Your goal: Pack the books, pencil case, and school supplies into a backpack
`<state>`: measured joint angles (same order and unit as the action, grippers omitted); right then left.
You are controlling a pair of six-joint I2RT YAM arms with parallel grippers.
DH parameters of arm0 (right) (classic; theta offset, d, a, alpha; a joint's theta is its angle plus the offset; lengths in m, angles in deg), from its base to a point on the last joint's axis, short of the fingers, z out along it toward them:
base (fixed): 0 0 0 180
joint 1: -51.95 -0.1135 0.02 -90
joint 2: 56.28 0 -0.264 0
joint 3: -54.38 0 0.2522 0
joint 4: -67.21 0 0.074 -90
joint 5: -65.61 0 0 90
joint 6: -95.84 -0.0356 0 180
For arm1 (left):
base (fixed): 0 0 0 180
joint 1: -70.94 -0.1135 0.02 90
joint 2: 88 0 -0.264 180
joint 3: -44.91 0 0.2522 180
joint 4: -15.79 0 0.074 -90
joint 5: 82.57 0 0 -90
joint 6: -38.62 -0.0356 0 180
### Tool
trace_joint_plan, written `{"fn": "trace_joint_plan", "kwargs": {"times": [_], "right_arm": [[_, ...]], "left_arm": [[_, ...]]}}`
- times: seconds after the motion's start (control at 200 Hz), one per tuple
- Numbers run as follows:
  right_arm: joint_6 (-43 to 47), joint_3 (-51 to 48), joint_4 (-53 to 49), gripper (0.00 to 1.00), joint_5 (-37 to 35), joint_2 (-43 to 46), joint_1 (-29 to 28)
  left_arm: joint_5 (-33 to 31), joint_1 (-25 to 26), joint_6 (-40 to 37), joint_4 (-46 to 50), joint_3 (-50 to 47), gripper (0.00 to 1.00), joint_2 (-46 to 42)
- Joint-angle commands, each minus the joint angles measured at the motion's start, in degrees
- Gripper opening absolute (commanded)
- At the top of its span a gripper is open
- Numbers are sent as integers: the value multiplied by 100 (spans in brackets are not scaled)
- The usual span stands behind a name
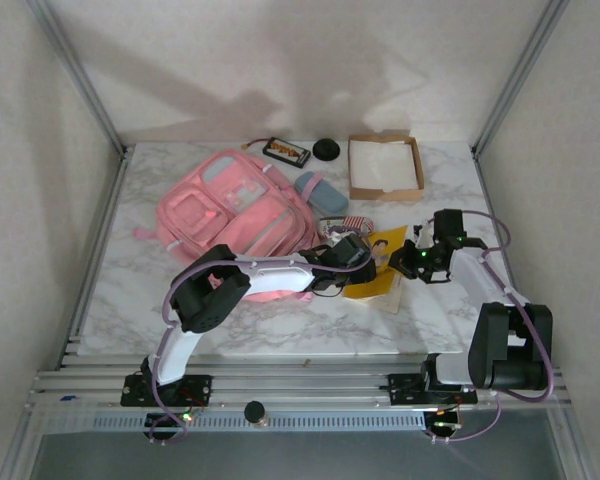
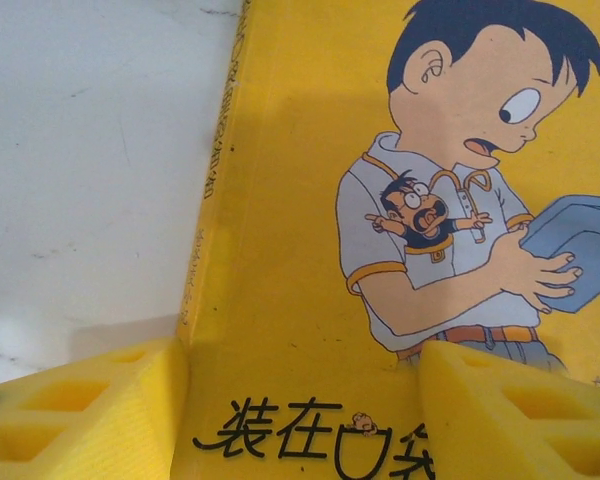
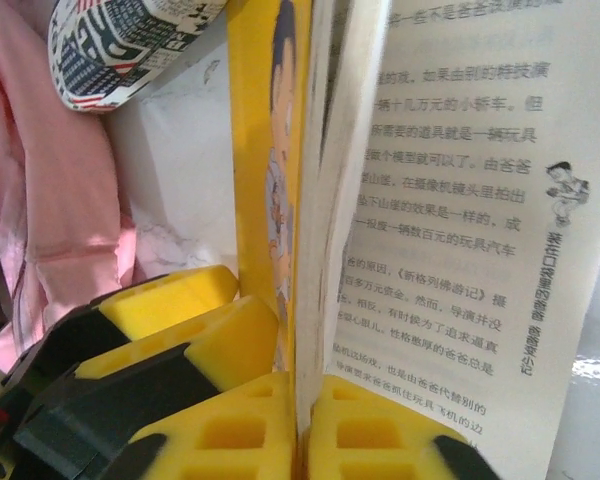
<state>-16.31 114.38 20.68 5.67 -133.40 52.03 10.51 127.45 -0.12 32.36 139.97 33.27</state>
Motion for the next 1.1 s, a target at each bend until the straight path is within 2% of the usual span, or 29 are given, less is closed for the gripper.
{"fn": "trace_joint_plan", "kwargs": {"times": [0.0, 0.305, 0.456, 0.601, 0.701, 0.861, 0.956, 1.097], "right_arm": [[8, 256, 91, 1, 8, 173, -34], [-159, 655, 56, 0, 1238, 699, -38], [-275, 939, 135, 0, 2002, 793, -73], [-565, 1090, 431, 0, 2624, 879, -173], [-832, 1188, 683, 0, 2863, 896, -381], [-1362, 1109, 1320, 0, 3120, 926, -611], [-1103, 1179, 1072, 0, 3027, 793, -630], [-490, 1494, 353, 0, 2609, 583, -634]], "left_arm": [[209, -79, 155, 102, -137, 63, -382], [1215, -853, 176, -567, -1493, 79, -1881], [1849, -1273, 214, -853, -1904, 89, -2228], [2556, -1562, 564, -1940, -2292, 97, -2374], [2899, -1591, 641, -2125, -2177, 97, -2295], [3329, -1582, 1124, -3358, -2344, 92, -2375], [3471, -1584, 1352, -3725, -2397, 83, -2454], [3475, -1587, 1336, -3602, -2450, 68, -2751]]}}
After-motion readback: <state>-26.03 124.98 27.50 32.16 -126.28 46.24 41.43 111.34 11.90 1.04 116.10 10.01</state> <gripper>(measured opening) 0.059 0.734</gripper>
